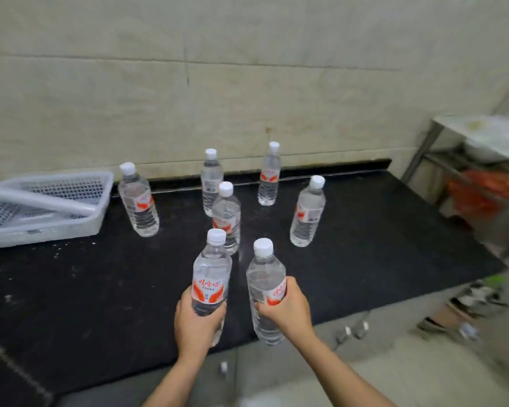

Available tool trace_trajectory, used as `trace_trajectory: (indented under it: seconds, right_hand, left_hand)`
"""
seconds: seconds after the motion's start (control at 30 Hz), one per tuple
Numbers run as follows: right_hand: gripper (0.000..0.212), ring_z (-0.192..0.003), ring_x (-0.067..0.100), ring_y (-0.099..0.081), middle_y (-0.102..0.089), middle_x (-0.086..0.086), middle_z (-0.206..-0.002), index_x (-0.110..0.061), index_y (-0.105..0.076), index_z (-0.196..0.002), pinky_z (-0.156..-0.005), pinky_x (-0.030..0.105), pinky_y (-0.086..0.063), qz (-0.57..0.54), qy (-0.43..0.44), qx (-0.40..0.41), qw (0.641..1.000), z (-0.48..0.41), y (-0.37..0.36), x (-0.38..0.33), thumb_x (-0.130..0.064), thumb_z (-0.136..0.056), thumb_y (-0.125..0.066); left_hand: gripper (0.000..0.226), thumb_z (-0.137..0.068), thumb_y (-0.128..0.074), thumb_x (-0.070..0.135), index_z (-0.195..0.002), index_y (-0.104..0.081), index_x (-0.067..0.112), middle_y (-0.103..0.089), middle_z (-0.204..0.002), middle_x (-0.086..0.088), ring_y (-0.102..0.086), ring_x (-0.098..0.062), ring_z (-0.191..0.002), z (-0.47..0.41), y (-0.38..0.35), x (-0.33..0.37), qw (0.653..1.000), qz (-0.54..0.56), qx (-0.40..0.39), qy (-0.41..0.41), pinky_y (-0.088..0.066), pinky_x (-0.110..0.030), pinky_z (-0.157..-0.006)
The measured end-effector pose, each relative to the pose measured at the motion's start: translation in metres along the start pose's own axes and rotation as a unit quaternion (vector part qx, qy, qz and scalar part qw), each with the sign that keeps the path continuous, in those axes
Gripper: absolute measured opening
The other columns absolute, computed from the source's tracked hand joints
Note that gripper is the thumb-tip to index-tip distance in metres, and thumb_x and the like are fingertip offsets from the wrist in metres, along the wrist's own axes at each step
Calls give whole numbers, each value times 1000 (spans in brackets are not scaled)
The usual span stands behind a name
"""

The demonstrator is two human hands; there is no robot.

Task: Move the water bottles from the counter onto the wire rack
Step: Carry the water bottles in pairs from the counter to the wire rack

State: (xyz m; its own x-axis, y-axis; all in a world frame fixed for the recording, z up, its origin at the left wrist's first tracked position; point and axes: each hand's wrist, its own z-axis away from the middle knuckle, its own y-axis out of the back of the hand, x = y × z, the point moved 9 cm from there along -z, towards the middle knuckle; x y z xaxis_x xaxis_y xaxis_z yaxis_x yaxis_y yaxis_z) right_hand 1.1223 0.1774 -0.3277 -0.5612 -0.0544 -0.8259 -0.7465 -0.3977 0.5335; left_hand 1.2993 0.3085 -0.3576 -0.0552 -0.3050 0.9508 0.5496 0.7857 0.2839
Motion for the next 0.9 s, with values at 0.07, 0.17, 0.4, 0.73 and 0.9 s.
trace_trajectory:
  seconds: [0.07,0.17,0.4,0.73,0.9]
  right_hand:
    - [46,-91,22,-59,-53,-5,-89,-20,-46,-98,-71,23,-38,-4,-18,35,999,13,46,27,-27,-64,-76]
    - [46,-83,18,-55,-54,-4,-88,-19,-44,-95,-61,14,-37,-21,-42,96,994,27,110,65,-23,-63,-77]
    - [46,-80,18,-55,-56,0,-89,-18,-45,-93,-68,27,-42,-54,-124,206,969,34,236,153,-22,-62,-78]
    - [46,-90,25,-62,-61,3,-93,-18,-46,-91,-70,29,-43,-21,-171,341,924,-26,439,225,-21,-60,-80]
    - [44,-80,16,-52,-55,0,-88,-14,-48,-94,-64,24,-35,-28,-193,395,898,-34,523,245,-16,-63,-80]
  left_hand:
    - [53,-60,-80,16,-107,-57,22,-64,-106,-6,-60,-25,-94,22,-42,11,999,-10,-48,-10,-44,-33,-77]
    - [51,-61,-80,17,-106,-57,23,-64,-106,-6,-60,-24,-92,47,-100,33,993,-23,-107,-32,-43,-32,-76]
    - [51,-62,-79,13,-107,-56,22,-63,-104,-5,-60,-23,-92,90,-237,82,969,-34,-226,-92,-43,-31,-77]
    - [55,-62,-80,18,-111,-55,23,-61,-106,-4,-60,-22,-97,110,-483,175,934,18,-333,-129,-46,-33,-80]
    - [53,-59,-78,24,-107,-55,27,-63,-105,-4,-61,-23,-98,130,-585,219,910,18,-385,-151,-52,-44,-84]
